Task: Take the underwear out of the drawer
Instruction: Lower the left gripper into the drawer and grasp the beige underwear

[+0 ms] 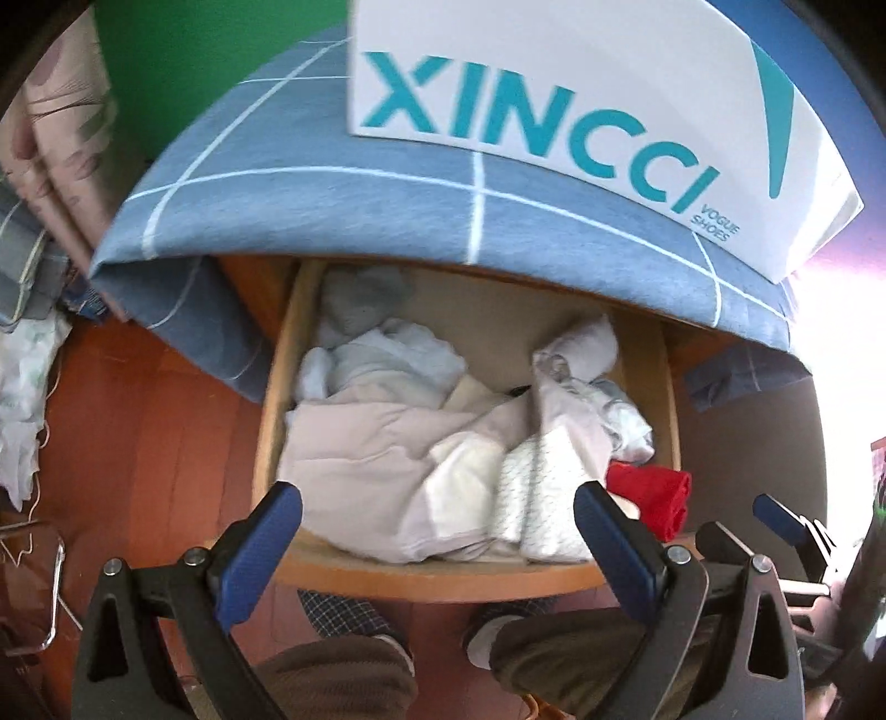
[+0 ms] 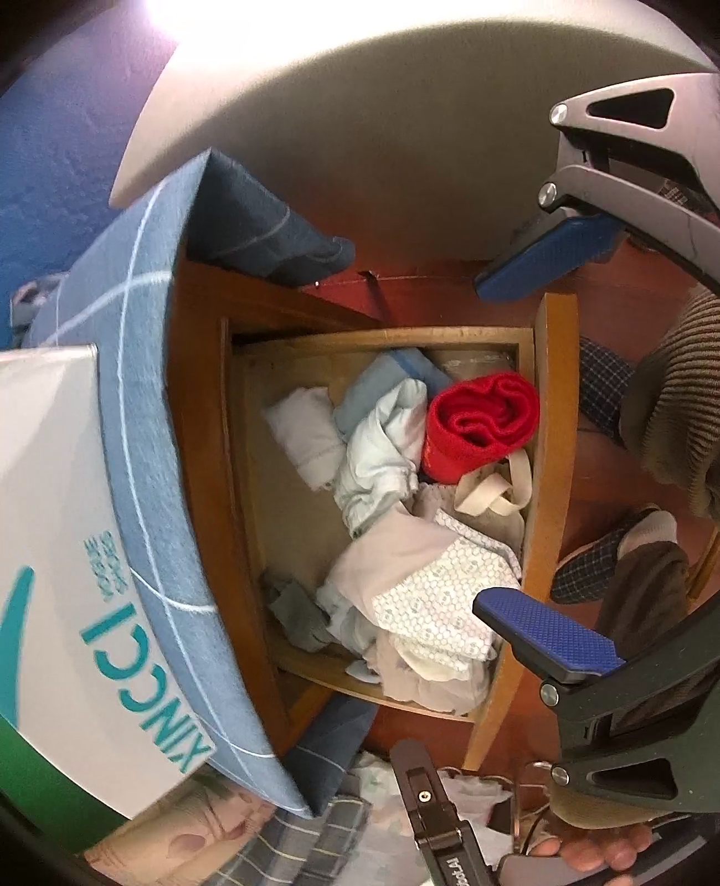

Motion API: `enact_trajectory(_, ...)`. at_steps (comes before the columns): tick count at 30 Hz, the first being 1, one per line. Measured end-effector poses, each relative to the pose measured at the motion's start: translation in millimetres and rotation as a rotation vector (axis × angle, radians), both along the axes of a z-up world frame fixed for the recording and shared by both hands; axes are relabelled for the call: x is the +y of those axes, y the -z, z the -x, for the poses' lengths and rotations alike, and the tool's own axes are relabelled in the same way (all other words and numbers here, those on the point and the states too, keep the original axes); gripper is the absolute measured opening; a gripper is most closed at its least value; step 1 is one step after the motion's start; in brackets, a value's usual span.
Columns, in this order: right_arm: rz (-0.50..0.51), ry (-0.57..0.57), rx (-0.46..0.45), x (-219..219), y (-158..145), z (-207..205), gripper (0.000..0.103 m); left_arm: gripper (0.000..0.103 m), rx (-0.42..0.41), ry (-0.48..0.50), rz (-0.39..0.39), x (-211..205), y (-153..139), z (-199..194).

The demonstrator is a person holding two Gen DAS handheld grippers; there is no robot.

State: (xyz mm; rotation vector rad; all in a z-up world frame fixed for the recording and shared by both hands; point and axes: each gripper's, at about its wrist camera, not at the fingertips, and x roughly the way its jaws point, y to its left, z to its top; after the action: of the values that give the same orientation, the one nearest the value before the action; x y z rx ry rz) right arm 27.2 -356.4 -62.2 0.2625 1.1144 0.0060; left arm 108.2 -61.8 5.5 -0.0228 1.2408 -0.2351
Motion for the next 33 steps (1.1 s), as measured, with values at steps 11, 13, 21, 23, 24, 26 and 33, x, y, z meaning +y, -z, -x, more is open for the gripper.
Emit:
enact_trajectory(11, -0.041, 0.034, -0.01, -9, 1, 2, 0.102, 0.1, 0.088, 0.062, -0.064, -40, 41, -16)
enact_trajectory(13, -0.046, 0.032, -0.007, -9, 2, 1, 0.102, 0.101, 0.108, 0.071, -0.073, -47, 49, -18)
enact_trajectory(21, -0.058, 0.027, -0.002, -7, 3, 1, 0.102, 0.102, 0.181, 0.079, -0.123, -61, 84, -27)
enact_trajectory(23, -0.059, 0.025, 0.005, -6, 4, 0, 0.102, 0.102, 0.198, 0.075, -0.116, -61, 92, -26)
enact_trajectory(24, -0.059, 0.024, 0.008, -5, 5, -1, 0.102, 0.102, 0.193, 0.071, -0.109, -60, 93, -25)
enact_trajectory(26, -0.057, 0.022, 0.014, -4, 6, -2, 0.102, 0.099, 0.185, 0.063, -0.093, -57, 94, -23)
enact_trajectory(33, -0.057, 0.019, 0.033, -4, 8, -3, 0.102, 0.027, 0.17, 0.117, -0.042, -64, 86, -16)
